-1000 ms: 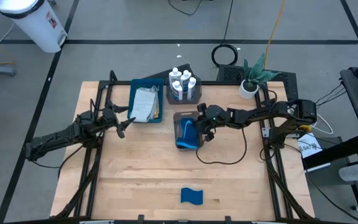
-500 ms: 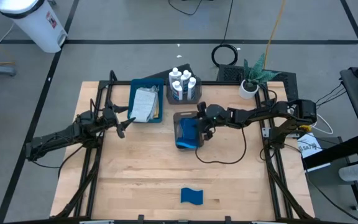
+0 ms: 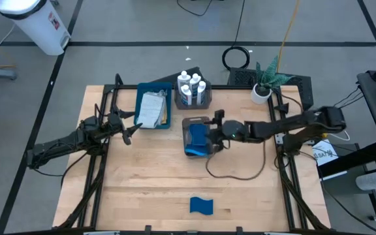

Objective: Pick & Place Kitchen Items
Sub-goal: Adjust the bottom black bin on the table

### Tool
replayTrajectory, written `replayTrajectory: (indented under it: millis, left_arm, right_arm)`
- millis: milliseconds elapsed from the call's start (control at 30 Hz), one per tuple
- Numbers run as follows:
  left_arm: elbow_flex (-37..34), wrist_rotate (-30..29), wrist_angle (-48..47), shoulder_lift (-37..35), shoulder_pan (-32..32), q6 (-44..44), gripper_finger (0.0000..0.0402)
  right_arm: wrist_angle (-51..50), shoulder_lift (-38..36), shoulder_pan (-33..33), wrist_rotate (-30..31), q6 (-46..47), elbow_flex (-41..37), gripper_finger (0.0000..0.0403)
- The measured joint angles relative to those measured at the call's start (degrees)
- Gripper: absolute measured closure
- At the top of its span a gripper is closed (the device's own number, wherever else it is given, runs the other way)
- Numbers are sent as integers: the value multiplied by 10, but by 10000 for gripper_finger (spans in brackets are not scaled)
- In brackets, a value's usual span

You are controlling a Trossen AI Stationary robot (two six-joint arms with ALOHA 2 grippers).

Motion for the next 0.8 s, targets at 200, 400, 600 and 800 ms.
replayTrajectory:
  millis: [200,400,600,800]
  left_arm:
    - [0,0,0,0,0,0,119]
    - [0,0,0,0,0,0,119]
    - [0,0,0,0,0,0,119]
    - [0,0,-1,0,0,0,119]
  right_arm:
    - [-41,-70,77,-92,120,-13,227]
    - [64,-66,141,-166,190,-76,318]
    - [210,-22,166,-165,206,-153,395]
    - [286,57,165,-164,262,-172,396]
